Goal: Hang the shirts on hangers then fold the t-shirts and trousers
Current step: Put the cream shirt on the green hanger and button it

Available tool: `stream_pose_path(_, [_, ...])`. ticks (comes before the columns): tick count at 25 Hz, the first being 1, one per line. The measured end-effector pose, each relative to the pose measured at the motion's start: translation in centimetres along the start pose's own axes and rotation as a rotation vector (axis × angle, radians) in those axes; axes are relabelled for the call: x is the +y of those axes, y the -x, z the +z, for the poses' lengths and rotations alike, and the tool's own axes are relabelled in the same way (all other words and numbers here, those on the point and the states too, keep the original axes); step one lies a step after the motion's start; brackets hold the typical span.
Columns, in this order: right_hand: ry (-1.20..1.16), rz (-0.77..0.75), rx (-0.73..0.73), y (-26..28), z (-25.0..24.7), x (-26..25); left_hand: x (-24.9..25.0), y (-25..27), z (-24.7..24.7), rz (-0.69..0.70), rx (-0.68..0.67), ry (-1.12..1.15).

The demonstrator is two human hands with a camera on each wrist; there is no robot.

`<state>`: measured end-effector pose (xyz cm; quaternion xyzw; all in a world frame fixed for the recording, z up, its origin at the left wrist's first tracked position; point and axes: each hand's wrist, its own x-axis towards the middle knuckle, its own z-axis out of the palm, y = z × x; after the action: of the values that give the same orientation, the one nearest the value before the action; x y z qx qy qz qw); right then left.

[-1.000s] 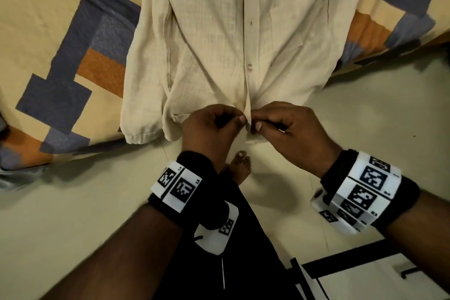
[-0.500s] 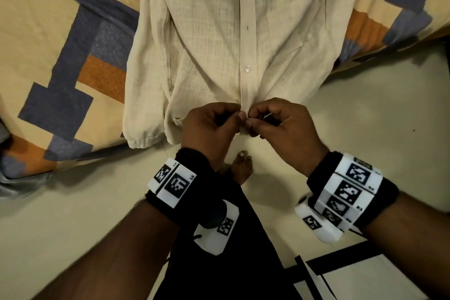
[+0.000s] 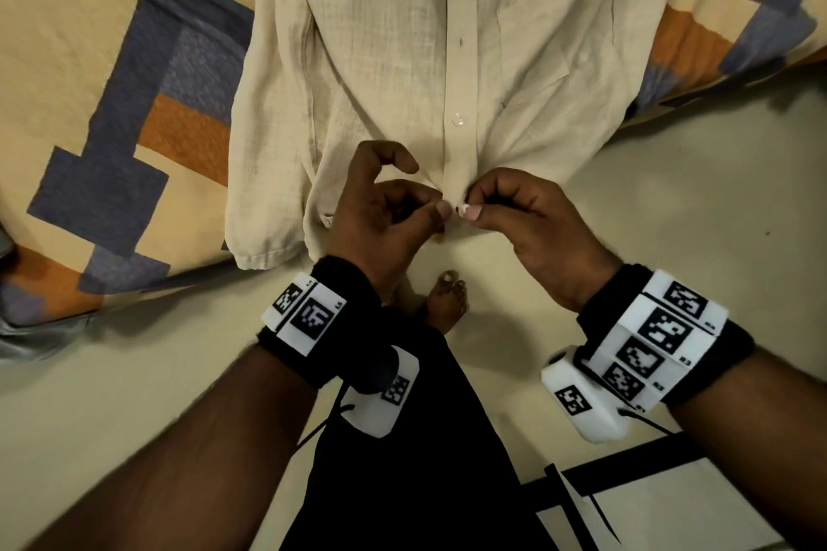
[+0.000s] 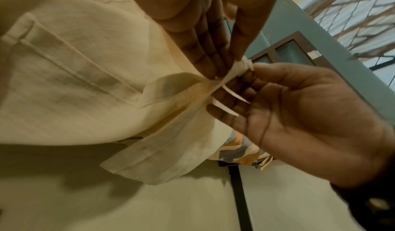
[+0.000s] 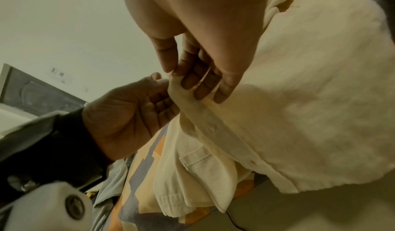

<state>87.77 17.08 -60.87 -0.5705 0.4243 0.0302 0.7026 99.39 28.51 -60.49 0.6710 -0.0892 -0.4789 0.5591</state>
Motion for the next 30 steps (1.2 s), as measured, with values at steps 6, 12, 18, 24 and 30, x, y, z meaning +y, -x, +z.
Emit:
stream_pose_path(6, [-0.205, -0.011, -0.015, -0.9, -0.5, 0.1, -2.6, -1.1, -1.6, 0.167, -0.258, -0.681])
stream_pose_path(12, [-0.17, 0.019, 0.035, -1.2, 0.3, 0.4, -2.8, -0.1, -1.2, -0.032, -0.337, -0.677])
stream_pose_path(18, [-0.015, -0.066, -0.026, 0.0, 0.6, 2.2, -3.6, 1.0, -0.8, 0.005, -0.103, -0.626])
stream_pose_path(24, [0.519, -0.054, 0.062, 1.3, -2.1, 4.8, -3.4, 1.8, -4.6, 0.086, 0.082, -0.761])
stream_pose_path(30, [0.405, -0.068, 0.193, 2.7, -2.5, 5.2, -2.4, 2.8, -5.6, -0.035, 0.078, -0.563])
